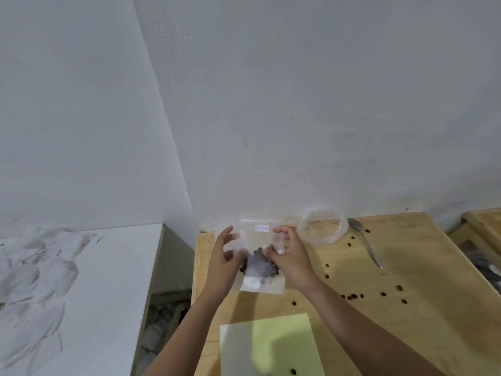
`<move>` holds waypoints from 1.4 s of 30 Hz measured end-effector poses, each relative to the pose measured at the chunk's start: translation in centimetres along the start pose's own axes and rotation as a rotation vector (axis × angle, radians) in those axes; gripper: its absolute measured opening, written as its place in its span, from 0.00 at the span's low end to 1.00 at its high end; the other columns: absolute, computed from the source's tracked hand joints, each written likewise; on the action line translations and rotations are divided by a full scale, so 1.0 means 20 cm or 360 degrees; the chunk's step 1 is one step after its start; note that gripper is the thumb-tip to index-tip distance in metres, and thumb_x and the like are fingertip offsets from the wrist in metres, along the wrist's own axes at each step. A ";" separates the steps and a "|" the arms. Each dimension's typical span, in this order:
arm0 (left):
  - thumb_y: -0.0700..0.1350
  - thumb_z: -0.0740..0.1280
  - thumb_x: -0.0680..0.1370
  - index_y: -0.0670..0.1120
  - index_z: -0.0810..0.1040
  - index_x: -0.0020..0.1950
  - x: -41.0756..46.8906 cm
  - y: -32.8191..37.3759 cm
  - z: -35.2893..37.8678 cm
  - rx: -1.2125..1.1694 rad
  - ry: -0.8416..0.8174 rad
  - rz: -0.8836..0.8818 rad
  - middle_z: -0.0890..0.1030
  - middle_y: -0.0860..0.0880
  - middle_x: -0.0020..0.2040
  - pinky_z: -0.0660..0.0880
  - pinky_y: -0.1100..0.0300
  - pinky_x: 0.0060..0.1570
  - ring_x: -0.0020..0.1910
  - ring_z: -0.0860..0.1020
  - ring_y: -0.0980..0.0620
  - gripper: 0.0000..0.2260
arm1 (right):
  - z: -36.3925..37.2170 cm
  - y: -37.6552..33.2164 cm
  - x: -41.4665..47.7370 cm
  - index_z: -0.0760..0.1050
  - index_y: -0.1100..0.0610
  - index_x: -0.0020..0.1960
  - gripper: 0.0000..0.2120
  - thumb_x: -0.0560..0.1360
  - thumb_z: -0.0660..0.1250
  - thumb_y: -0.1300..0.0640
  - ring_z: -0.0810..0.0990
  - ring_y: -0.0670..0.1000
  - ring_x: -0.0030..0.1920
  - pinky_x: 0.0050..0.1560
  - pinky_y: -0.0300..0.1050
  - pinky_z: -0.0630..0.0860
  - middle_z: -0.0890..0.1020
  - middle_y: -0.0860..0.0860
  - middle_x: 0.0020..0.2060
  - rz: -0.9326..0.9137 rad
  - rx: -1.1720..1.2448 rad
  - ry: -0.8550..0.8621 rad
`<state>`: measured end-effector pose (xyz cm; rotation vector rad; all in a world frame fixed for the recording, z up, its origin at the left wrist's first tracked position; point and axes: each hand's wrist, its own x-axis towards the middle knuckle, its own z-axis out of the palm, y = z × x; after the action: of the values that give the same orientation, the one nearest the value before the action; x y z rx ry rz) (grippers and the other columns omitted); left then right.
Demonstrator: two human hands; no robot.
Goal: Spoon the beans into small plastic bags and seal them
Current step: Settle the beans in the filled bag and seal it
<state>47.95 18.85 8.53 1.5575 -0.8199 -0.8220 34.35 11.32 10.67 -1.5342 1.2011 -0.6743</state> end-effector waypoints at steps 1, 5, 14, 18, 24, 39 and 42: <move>0.31 0.63 0.77 0.45 0.66 0.69 0.00 -0.02 0.00 0.0008 -0.0003 -0.0030 0.74 0.48 0.59 0.74 0.72 0.38 0.38 0.77 0.64 0.22 | 0.01 0.02 0.04 0.69 0.51 0.57 0.21 0.69 0.74 0.61 0.74 0.47 0.53 0.45 0.36 0.71 0.72 0.48 0.56 -0.0002 -0.0046 0.0025; 0.32 0.64 0.76 0.43 0.70 0.67 0.08 -0.13 0.00 0.0045 0.0086 -0.0167 0.75 0.48 0.62 0.73 0.74 0.45 0.47 0.78 0.56 0.20 | 0.10 0.08 0.17 0.69 0.55 0.60 0.22 0.69 0.74 0.61 0.69 0.45 0.55 0.50 0.32 0.64 0.71 0.53 0.60 -0.0001 -0.0216 0.0005; 0.34 0.64 0.77 0.45 0.70 0.67 0.24 -0.34 -0.05 0.0212 0.0338 -0.0271 0.73 0.49 0.63 0.73 0.52 0.61 0.59 0.75 0.48 0.19 | 0.31 0.23 0.35 0.58 0.56 0.73 0.33 0.74 0.69 0.57 0.63 0.49 0.70 0.59 0.27 0.55 0.61 0.52 0.72 -0.0082 -0.0666 -0.0365; 0.32 0.63 0.77 0.41 0.69 0.68 0.26 -0.40 -0.05 0.0286 0.0379 -0.0331 0.72 0.47 0.63 0.71 0.66 0.57 0.61 0.73 0.50 0.20 | 0.37 0.30 0.37 0.54 0.57 0.75 0.35 0.74 0.68 0.53 0.53 0.50 0.75 0.69 0.35 0.51 0.55 0.51 0.75 -0.0049 -0.0774 -0.0532; 0.41 0.61 0.80 0.39 0.65 0.71 0.25 -0.44 -0.06 0.0707 0.0169 -0.0246 0.67 0.44 0.68 0.58 0.68 0.64 0.67 0.67 0.50 0.20 | 0.39 0.37 0.37 0.49 0.54 0.77 0.35 0.77 0.62 0.45 0.44 0.49 0.77 0.75 0.46 0.49 0.47 0.50 0.77 0.0079 -0.0886 -0.0623; 0.47 0.58 0.81 0.42 0.67 0.71 0.12 -0.20 -0.04 0.0900 0.0165 0.0170 0.64 0.47 0.73 0.56 0.64 0.68 0.72 0.61 0.51 0.19 | 0.04 0.24 0.18 0.64 0.56 0.70 0.23 0.77 0.64 0.55 0.66 0.49 0.68 0.62 0.36 0.61 0.67 0.50 0.68 -0.0053 -0.0745 -0.0372; 0.45 0.61 0.81 0.43 0.70 0.69 0.00 -0.21 0.02 0.0888 0.0099 0.0312 0.67 0.48 0.70 0.57 0.67 0.67 0.70 0.64 0.52 0.18 | -0.07 0.32 0.06 0.70 0.58 0.63 0.17 0.76 0.65 0.56 0.72 0.47 0.58 0.57 0.37 0.67 0.72 0.50 0.57 -0.0008 -0.0719 -0.0265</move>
<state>47.84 19.10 4.27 1.9335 -1.2026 -0.4128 31.28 9.89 5.00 -1.9231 1.2770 -0.2770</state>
